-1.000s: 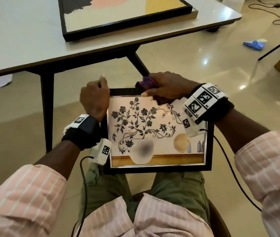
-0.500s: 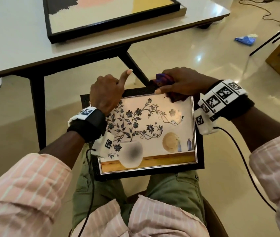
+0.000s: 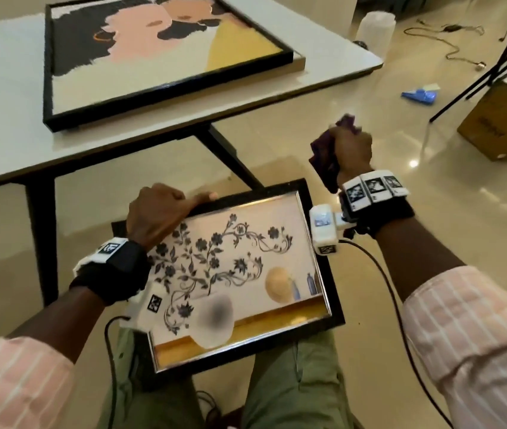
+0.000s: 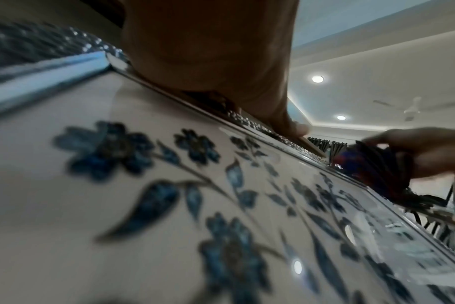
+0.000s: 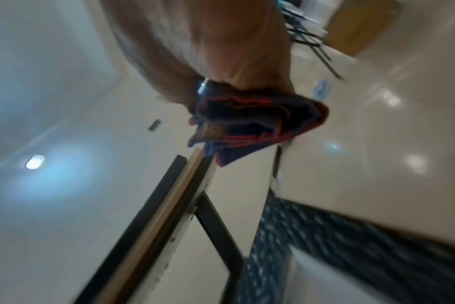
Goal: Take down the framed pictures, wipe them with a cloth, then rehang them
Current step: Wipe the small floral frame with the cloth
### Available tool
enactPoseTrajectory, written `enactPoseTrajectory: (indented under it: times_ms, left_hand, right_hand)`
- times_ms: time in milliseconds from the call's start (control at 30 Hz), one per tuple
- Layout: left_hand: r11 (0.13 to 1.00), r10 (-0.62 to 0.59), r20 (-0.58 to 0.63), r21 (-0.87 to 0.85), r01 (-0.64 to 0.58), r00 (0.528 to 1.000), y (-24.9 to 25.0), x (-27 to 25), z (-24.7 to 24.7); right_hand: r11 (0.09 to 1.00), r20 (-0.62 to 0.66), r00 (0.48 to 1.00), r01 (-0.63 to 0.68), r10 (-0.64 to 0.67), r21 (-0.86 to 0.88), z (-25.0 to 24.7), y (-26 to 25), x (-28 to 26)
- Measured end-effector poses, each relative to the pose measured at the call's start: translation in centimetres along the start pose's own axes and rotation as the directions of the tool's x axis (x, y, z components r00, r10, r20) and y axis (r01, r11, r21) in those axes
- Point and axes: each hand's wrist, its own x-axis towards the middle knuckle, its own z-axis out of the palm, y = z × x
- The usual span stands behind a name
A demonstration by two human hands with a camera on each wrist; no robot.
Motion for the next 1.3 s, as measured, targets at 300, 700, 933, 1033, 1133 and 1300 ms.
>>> enactPoseTrajectory:
  times_ms: [300, 700, 933, 1033, 1133, 1300]
  left_hand:
    - [0.996, -0.081, 0.286, -0.017, 0.089, 0.955, 0.5, 6.4, 5.0]
    - [0.975, -0.172, 0.329, -0.075, 0.207, 0.928, 0.0, 9.9, 8.4]
    - [0.962, -0.182, 0.306, -0.142, 0.234, 0.934, 1.6, 7.7, 5.1]
    - [0.972, -0.155, 0.279, -0.130, 0.197, 0.948, 2.3, 5.5, 2.8]
    - [0.979, -0.130, 0.212, -0.125, 0.159, 0.969, 2.2, 3.8, 0.8]
    - [0.988, -0.137, 0.118, -0.058, 0.145, 0.983, 2.0, 0.8, -2.6]
  right_hand:
    - [0.243, 0.221, 0.756, 0.449, -0.616, -0.860, 8.0, -8.9, 15.0]
    - [0.449, 0.247, 0.739, 0.601, -0.627, -0.661, 10.7, -9.6, 19.3]
    - [0.636, -0.092, 0.691, 0.594, -0.717, -0.492, 4.5, -5.9, 3.7]
    - [0.641, 0.069, 0.893, 0.371, -0.445, -0.672, -0.5, -1.4, -3.9]
    - [0.649, 0.177, 0.984, 0.149, -0.022, -0.746, -5.4, 2.5, -8.6]
    - [0.927, 0.396, 0.882, -0.109, 0.257, -0.358, -9.3, 5.6, -13.3]
